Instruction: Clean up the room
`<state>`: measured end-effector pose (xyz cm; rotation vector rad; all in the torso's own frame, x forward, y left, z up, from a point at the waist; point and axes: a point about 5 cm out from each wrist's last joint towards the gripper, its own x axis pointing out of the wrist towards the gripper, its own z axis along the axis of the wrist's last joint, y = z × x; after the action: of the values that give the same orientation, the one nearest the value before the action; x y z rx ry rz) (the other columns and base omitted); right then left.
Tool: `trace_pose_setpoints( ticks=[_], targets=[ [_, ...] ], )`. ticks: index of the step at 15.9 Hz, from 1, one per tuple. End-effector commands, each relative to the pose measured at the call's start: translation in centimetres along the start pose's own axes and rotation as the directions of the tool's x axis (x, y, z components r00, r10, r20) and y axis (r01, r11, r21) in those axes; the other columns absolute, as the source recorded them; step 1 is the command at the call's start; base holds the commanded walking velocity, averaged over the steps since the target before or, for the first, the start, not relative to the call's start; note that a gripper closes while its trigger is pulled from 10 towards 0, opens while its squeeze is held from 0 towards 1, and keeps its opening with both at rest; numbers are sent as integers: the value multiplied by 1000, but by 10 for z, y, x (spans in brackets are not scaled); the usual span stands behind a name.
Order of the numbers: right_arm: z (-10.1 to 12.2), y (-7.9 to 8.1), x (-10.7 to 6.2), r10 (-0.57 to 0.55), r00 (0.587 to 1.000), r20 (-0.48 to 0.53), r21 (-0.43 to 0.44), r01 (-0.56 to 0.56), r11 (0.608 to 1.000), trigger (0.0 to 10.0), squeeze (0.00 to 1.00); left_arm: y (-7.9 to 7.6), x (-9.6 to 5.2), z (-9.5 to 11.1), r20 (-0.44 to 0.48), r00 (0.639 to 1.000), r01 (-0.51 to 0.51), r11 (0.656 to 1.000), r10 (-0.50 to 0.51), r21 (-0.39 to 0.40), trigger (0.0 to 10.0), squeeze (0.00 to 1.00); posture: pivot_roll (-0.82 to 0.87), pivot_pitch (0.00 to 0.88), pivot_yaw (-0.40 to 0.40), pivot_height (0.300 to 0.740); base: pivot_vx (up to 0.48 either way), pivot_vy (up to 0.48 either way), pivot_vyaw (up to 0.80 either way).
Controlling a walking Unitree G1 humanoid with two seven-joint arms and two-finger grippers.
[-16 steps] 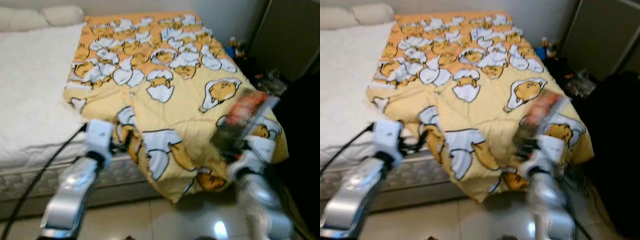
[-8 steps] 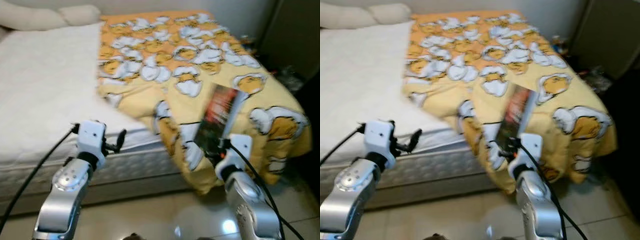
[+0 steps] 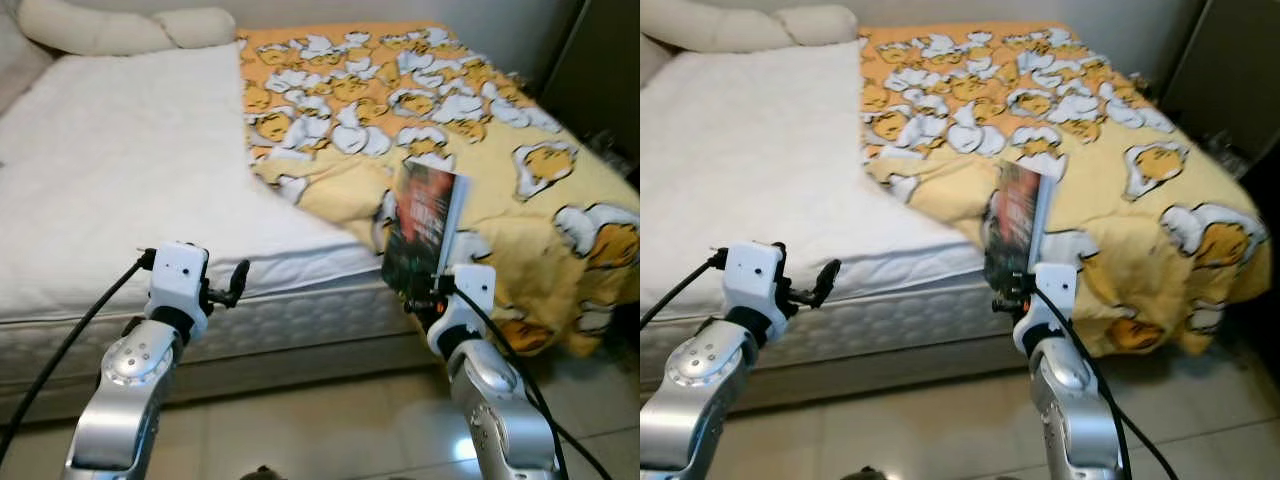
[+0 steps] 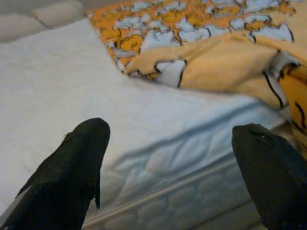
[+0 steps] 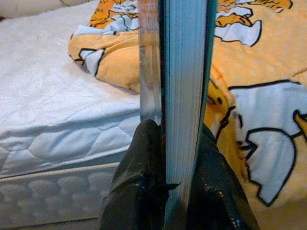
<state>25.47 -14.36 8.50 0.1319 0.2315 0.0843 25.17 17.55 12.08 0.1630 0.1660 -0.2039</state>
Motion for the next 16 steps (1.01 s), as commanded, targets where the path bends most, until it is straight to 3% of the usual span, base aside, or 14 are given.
trace_pose_setpoints(
  ticks=[1,16],
  targets=[
    [8,-4,0,-12,999,42,1,12,1000,10000,0,1,-1,3,5,1000,2,1000,-2,13,10000,114,24,0,23,740,0,386,0],
    [6,0,3,25,999,41,17,-26,1000,10000,0,2,-3,2,4,1000,4,1000,-4,27,10000,114,35,0,20,740,0,386,0]
  ],
)
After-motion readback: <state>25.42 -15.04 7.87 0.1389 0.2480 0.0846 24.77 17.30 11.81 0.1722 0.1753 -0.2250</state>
